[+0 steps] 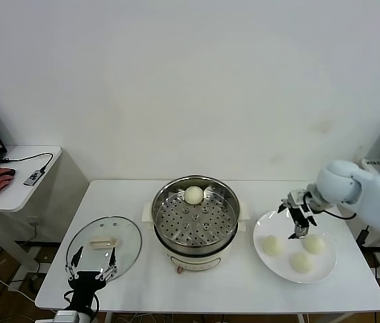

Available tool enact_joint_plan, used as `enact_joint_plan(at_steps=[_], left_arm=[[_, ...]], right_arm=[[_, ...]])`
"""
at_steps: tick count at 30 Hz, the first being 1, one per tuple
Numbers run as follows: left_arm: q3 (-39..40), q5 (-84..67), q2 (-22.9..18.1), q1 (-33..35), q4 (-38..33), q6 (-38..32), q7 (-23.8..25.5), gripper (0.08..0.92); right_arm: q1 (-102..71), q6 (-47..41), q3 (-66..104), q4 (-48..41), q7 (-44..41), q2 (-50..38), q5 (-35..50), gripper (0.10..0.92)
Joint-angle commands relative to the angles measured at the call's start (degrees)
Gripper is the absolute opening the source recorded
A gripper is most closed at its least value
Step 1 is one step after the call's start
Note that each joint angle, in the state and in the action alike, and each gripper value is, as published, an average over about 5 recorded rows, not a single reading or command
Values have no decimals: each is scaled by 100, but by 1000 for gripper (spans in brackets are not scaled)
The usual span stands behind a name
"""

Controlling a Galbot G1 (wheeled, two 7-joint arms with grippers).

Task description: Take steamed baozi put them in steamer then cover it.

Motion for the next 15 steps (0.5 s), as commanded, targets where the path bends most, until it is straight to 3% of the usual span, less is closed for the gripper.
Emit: enact_joint_plan(at_steps=[1,15], left_arm=[[-14,11,-9,16,-16,6,5,823],[-80,9,1,43,-42,4,9,823]], right_arm=[[-1147,-20,719,-247,42,59,-426,823],[-1445,17,915,-766,241,793,-583,807]])
